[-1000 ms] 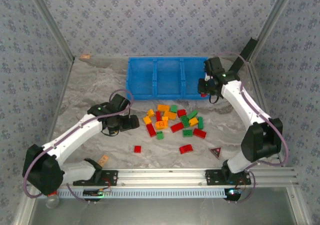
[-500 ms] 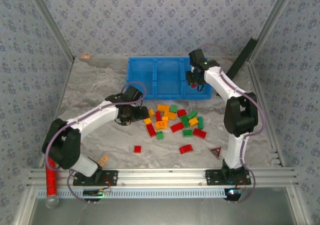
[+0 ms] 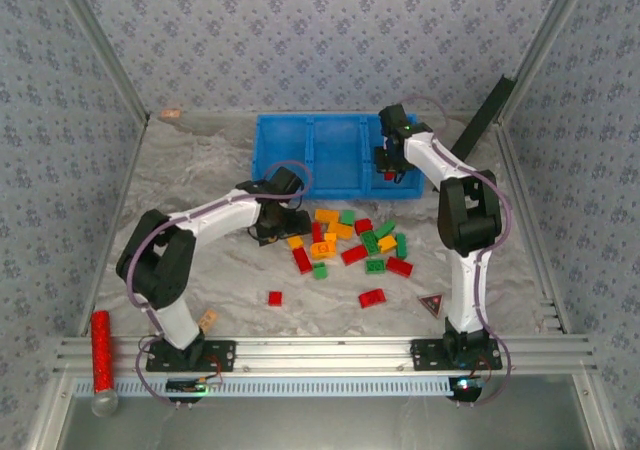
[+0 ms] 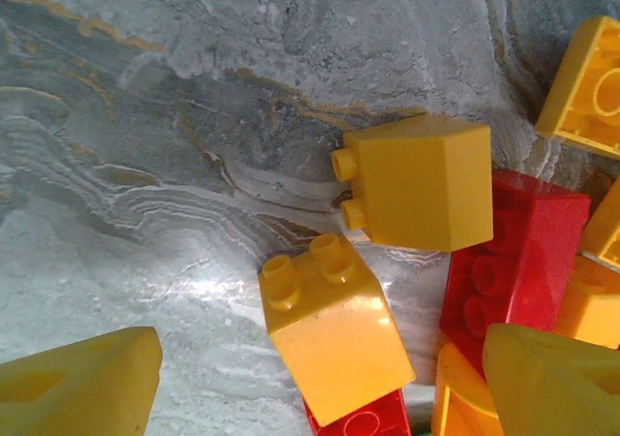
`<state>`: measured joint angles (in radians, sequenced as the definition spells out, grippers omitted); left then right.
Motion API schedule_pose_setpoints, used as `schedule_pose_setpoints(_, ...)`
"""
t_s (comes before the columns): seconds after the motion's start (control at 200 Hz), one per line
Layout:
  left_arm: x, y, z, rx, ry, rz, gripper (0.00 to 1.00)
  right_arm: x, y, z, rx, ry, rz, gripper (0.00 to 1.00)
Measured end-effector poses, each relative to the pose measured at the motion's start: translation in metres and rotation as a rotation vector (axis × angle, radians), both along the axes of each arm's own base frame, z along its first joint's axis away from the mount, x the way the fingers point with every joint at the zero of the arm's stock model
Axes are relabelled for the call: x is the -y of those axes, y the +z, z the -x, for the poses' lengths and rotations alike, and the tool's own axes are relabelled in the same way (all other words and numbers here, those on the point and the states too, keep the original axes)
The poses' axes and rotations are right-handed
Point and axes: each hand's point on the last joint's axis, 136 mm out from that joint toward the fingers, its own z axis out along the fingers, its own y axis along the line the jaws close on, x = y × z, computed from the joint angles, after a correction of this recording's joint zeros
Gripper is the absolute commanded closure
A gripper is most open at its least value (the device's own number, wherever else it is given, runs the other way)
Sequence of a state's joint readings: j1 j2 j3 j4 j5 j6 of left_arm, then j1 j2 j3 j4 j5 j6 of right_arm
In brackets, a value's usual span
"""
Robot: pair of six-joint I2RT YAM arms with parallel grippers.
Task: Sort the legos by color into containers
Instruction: Place the lego in the container.
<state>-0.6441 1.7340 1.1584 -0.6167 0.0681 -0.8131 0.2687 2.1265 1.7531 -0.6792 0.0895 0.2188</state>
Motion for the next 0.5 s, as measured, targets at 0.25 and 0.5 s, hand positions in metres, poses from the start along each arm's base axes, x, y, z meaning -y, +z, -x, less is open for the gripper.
schedule_pose_setpoints(0.25, 0.008, -0.016, 0.005, -0.064, -0.021, 0.002, 0.16, 0.001, -0.001, -0.001, 0.001, -0.001, 0.000, 0.53)
schedule_pose_setpoints(0.5, 0.009, -0.020, 0.004, -0.075, -0.030, -0.017, 0.22, -0.001, 0.000, 0.000, 0.001, 0.007, -0.019, 0.56)
